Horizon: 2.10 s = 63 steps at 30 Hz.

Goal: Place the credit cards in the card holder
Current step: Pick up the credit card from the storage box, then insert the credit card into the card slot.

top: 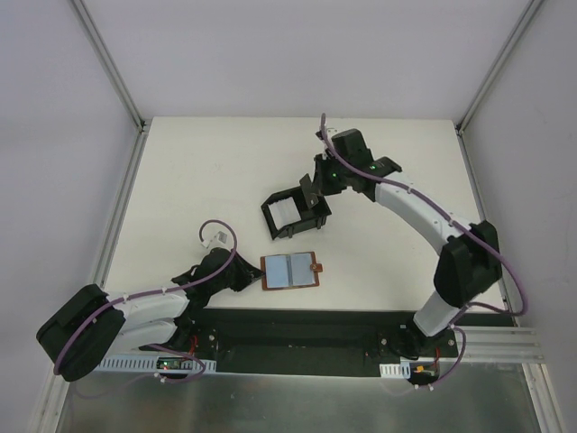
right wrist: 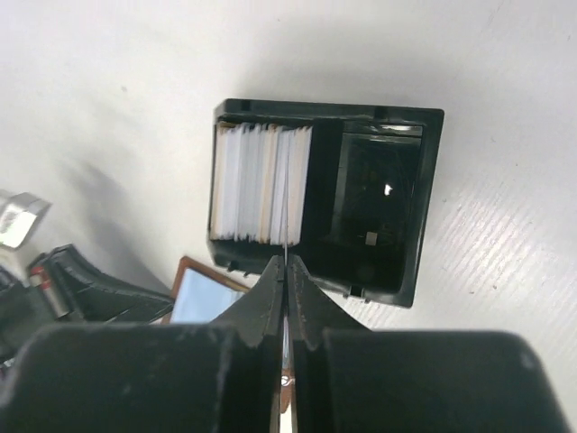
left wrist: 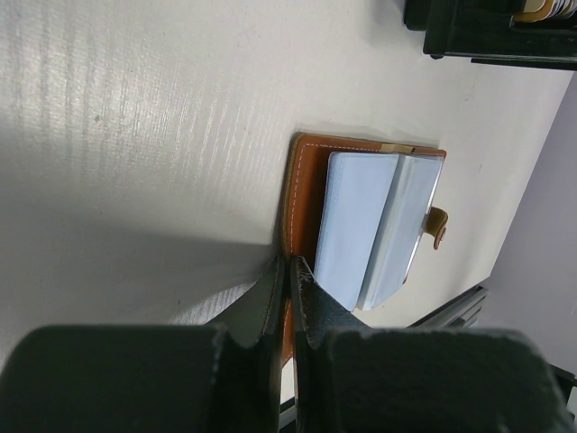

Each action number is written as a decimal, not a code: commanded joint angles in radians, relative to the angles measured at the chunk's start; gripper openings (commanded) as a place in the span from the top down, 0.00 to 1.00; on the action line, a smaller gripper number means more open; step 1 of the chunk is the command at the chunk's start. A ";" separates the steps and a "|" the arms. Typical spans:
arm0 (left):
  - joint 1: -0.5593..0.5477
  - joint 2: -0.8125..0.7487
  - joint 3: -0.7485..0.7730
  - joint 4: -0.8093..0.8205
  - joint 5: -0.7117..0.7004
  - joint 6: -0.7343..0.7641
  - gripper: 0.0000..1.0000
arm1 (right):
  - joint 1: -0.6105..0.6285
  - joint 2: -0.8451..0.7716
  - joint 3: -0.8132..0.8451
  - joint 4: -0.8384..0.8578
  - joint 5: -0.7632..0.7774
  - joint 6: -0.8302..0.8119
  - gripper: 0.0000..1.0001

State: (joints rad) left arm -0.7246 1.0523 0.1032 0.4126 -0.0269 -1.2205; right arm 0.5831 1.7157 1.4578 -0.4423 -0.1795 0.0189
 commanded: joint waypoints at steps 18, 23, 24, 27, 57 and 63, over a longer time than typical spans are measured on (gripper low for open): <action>0.010 -0.008 -0.046 -0.095 -0.005 0.029 1.00 | 0.168 -0.614 -0.873 0.597 -0.061 0.463 1.00; 0.010 0.000 -0.060 -0.092 -0.001 0.032 1.00 | 0.207 -0.579 -0.956 0.732 -0.057 0.548 1.00; 0.010 0.003 -0.063 -0.090 -0.001 0.032 1.00 | 0.211 -0.564 -0.965 0.757 -0.058 0.565 1.00; 0.011 0.002 -0.069 -0.087 -0.002 0.032 1.00 | 0.224 -0.509 -0.982 0.826 -0.058 0.602 1.00; 0.010 0.002 -0.088 -0.083 -0.008 0.024 1.00 | 0.256 -0.125 -1.054 1.149 -0.118 0.727 1.00; 0.010 -0.002 -0.089 -0.081 -0.013 0.024 1.00 | 0.262 -0.125 -1.056 1.151 -0.121 0.736 0.99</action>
State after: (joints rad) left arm -0.7246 1.0332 0.0822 0.4294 -0.0269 -1.2228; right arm 0.8284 1.5772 0.4149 0.6975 -0.2840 0.7494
